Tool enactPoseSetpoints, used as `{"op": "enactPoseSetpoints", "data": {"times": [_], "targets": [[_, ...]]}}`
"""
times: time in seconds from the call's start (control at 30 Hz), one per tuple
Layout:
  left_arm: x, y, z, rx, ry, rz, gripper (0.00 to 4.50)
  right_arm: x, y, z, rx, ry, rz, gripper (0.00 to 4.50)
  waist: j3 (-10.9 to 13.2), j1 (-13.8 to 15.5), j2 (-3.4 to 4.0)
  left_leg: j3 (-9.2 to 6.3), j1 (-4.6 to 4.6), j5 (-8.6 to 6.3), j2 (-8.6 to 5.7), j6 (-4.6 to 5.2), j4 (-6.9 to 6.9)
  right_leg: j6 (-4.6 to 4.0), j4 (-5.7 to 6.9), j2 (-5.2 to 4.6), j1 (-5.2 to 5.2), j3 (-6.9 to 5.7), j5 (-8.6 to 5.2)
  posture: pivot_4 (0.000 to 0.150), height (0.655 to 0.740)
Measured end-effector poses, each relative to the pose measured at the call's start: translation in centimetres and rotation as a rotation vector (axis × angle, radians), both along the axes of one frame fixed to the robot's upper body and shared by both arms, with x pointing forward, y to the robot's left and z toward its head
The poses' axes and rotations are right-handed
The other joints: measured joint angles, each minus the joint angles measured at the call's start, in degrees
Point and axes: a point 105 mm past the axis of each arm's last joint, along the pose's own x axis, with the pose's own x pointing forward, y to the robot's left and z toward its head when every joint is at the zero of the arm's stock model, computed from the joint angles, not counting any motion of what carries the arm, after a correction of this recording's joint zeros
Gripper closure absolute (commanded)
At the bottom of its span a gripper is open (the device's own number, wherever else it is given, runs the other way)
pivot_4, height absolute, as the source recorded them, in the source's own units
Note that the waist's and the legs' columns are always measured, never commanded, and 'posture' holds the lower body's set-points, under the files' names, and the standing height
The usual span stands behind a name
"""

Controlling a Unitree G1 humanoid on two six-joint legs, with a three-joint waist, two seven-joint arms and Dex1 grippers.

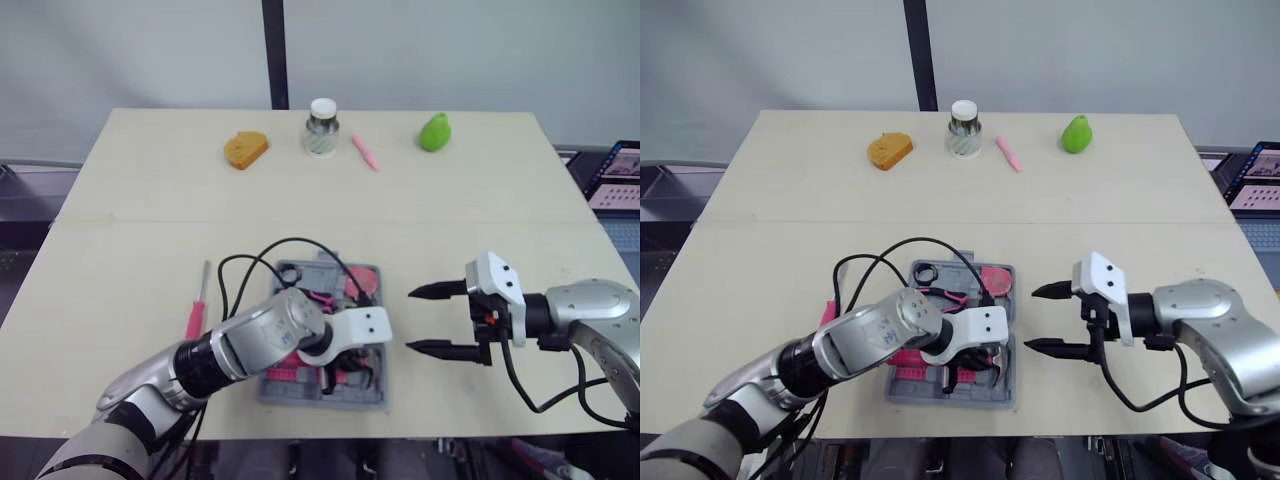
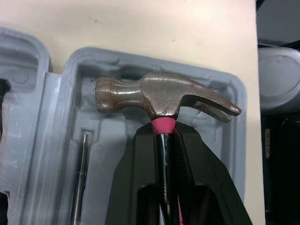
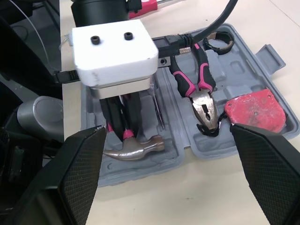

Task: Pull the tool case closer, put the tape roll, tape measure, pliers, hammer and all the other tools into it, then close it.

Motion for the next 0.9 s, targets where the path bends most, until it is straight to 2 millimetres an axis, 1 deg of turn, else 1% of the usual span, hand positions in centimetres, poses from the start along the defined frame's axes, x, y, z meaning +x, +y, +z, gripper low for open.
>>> {"op": "enactPoseSetpoints", "data": {"times": [0.9], "targets": [[0.48,-0.35,-0.08,-0.018,-0.016,0.002,4.47,-0.02,-0.04,0.15,0.008,-0.002,-0.001,0.0,0.0,0.0,0.0,0.0,0.0,0.0,0.0,0.0,0.02,0.0,0.02,0.0,0.0,0.0,0.0,0.15,0.74]]}}
